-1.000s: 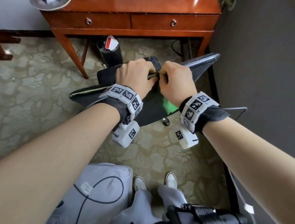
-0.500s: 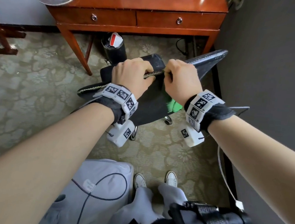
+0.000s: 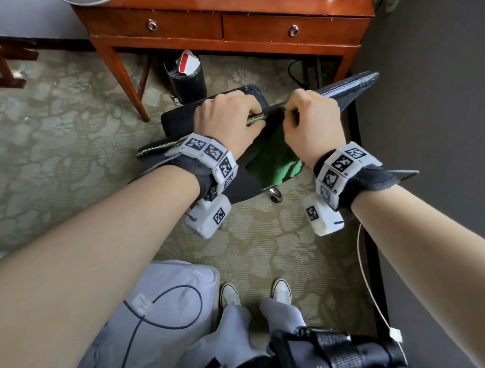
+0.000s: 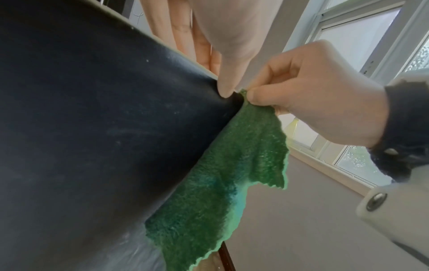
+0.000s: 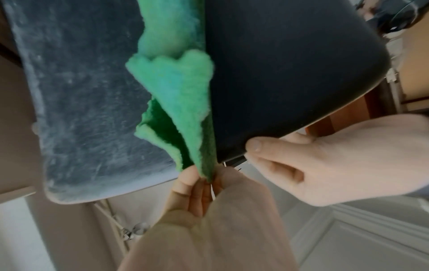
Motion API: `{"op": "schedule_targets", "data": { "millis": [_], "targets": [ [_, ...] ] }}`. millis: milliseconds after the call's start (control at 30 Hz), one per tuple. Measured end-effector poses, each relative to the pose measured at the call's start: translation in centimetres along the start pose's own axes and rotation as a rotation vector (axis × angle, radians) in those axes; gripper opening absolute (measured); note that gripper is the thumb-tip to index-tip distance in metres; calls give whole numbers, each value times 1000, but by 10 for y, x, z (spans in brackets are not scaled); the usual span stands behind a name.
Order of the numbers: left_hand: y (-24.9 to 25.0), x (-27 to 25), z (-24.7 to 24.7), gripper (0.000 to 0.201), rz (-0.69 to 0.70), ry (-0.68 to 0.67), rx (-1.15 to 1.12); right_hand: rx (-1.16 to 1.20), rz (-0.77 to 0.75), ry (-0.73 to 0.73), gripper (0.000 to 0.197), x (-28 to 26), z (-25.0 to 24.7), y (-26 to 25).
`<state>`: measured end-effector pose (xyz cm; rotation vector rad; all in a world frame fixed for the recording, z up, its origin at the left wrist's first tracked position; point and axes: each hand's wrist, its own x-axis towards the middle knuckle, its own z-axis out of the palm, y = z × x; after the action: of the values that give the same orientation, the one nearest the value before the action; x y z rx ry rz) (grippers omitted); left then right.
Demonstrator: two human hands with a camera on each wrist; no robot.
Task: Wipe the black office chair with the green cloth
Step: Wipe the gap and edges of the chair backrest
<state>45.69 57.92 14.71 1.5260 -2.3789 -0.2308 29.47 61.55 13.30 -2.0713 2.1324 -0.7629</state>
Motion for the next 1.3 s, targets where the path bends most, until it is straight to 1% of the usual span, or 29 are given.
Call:
{"op": "schedule_targets", "data": {
  "millis": [100, 200, 300, 400, 467, 533, 600, 667, 733, 833, 900, 967, 1033, 1167, 1233, 1300],
  "targets": [
    [2, 3, 0, 19, -3, 2, -5, -1, 31, 23, 8, 1, 2, -1],
    [5, 2, 2, 20, -5, 3, 15, 37, -30, -2, 5, -3, 7, -13],
    [6, 1, -1, 22, 12, -8, -9, 45, -70, -32, 5, -4, 4, -9],
    [-10, 0, -9, 23, 40, -33, -14, 22, -17, 8, 8, 3, -3, 6],
    [-25, -4, -12, 27, 38, -51, 22, 4, 22, 47, 10, 6, -5, 13],
    [-31, -9, -11, 28, 22, -50, 32, -2, 32, 54, 11, 5, -3, 10],
    [-27, -11, -8, 25, -1, -37, 18, 12, -9, 23, 10, 0, 3, -4],
    [-20, -10, -7, 23, -10, -31, 20, 27, -63, -41, 7, -5, 8, -20],
    [-19, -9, -8, 23, -9, -36, 26, 41, -76, -57, 5, -5, 8, -25],
    [-18, -8, -10, 22, -29, -48, -8, 13, -51, -45, 6, -2, 2, -11],
    [-13, -8, -9, 23, -32, -42, -12, 6, 2, -21, 8, 1, -2, 0],
    [-9, -7, -8, 24, -39, -44, 1, -16, 40, -9, 9, 3, -2, -1],
    [-5, -5, -5, 24, -45, -52, 16, -32, 38, -21, 8, 2, 1, -12],
    [2, -4, -4, 24, -55, -52, 5, 12, -32, -96, 4, -9, 7, -28],
    [5, -5, -5, 23, -63, -53, -33, 21, -22, -72, 4, -7, 3, -18],
    [1, -6, -6, 23, -60, -60, -82, 15, 37, -21, 7, 0, -4, -2]
  ]
}}
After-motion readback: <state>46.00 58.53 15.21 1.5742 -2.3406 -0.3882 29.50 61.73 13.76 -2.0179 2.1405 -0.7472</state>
